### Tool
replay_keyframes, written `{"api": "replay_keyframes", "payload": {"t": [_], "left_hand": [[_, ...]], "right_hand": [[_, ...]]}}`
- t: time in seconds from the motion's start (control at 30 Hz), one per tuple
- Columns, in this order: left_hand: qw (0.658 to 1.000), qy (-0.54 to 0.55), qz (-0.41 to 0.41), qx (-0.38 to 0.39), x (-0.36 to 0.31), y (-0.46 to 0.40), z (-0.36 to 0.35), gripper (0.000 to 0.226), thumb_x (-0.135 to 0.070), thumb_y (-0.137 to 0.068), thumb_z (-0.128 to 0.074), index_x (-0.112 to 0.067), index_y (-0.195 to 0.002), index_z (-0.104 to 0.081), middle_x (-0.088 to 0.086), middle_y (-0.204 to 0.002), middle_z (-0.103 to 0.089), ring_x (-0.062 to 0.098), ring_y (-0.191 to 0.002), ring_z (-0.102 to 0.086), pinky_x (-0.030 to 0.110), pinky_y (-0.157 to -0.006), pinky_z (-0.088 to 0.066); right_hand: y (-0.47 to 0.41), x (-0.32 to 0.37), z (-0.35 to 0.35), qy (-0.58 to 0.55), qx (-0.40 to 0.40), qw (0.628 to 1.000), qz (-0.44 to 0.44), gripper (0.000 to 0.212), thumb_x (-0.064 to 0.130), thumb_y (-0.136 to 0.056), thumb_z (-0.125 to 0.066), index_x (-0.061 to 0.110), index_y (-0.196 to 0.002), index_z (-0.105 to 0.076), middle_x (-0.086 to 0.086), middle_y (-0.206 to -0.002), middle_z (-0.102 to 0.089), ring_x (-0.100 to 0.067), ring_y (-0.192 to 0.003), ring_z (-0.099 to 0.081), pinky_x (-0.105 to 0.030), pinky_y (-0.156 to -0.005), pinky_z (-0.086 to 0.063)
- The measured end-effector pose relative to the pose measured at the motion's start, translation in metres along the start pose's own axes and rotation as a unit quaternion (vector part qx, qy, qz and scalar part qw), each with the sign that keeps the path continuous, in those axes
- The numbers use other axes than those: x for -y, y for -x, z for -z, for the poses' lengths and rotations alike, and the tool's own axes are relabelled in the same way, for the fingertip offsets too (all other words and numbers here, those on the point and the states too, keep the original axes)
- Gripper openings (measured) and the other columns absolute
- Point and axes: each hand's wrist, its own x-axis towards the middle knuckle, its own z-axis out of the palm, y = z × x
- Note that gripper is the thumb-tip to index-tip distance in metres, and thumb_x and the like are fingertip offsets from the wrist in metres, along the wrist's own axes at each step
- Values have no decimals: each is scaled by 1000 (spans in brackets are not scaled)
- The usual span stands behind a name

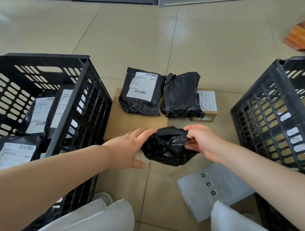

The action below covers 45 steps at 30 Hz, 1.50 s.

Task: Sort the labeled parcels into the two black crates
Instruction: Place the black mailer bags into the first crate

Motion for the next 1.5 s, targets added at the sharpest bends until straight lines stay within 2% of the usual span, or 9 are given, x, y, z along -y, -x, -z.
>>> {"api": "replay_keyframes", "payload": {"t": [0.23, 0.4, 0.53, 0.77, 1.0, 1.13, 1.27, 1.4, 1.5], "left_hand": [[995, 18, -29, -98, -4, -4, 2, 111, -46, -77, -78, -36, -155, 0, -16, -162, 3, 16, -148, -15, 35, -116, -32], [984, 25, -93, -150, -7, -7, 5, 94, -53, -75, -76, -34, -148, -21, -7, -141, -44, 15, -129, -43, 37, -108, -40], [980, 153, -57, -116, -10, -4, 9, 71, -39, -84, -73, -38, -143, -33, -17, -121, -48, 6, -109, -53, 27, -93, -47], [939, 312, 47, -137, -13, -5, 21, 23, -28, -100, -54, -30, -122, -58, -12, -107, -66, 8, -97, -64, 24, -83, -52], [905, 365, 167, -145, -5, -8, 24, 28, -31, -104, -42, -15, -107, -65, 4, -104, -69, 24, -102, -64, 43, -93, -52], [852, 416, 247, -201, -9, -8, 28, 27, -26, -106, -37, -13, -90, -55, 7, -96, -63, 25, -89, -59, 34, -77, -50], [807, 462, 300, -211, -22, -10, 29, 14, -22, -106, -36, -11, -107, -45, 16, -120, -58, 33, -100, -61, 29, -85, -52], [671, 663, 302, -139, -36, -13, 19, 9, -11, -101, -50, -10, -110, -50, 9, -113, -60, 26, -91, -70, 41, -74, -62], [710, 643, 262, -119, -33, -12, 12, 20, -10, -98, -54, -17, -118, -53, 6, -117, -64, 26, -98, -70, 42, -77, -62]], "right_hand": [[6, 8, 2, -117, 61, 988, -75, 26, -4, -86, -35, 8, -92, -57, -8, -76, -57, -16, -52, -55, -21, -45, -51], [11, 16, 6, -147, 125, 978, -76, 27, -3, -87, -34, 7, -94, -59, -5, -74, -59, -15, -55, -55, -22, -51, -53], [11, 21, 13, -144, 157, 976, -40, 22, -1, -93, -43, 4, -107, -60, -7, -80, -59, -17, -65, -59, -24, -60, -58], [14, 18, 20, 79, 45, 993, 72, 17, 29, -98, -60, 18, -108, -68, -5, -98, -73, -22, -90, -69, -33, -79, -56], [20, 12, 32, 167, 110, 977, 75, 36, 54, -91, -59, 29, -117, -62, 5, -115, -72, -13, -114, -63, -41, -108, -43], [18, 5, 37, 16, 102, 995, -8, 88, 71, -57, -78, 29, -130, -53, -10, -132, -58, -27, -117, -58, -53, -94, -54], [21, -2, 30, -98, 130, 985, -52, 83, 64, -66, -69, 29, -138, -46, -17, -134, -55, -34, -120, -58, -57, -92, -54], [26, -6, 9, -117, 130, 985, -7, 61, 61, -71, -66, 34, -125, -56, -14, -132, -59, -34, -120, -59, -56, -96, -52], [26, 2, 3, -155, 97, 983, 22, 64, 59, -71, -70, 28, -126, -59, -12, -128, -63, -33, -118, -61, -58, -98, -51]]}}
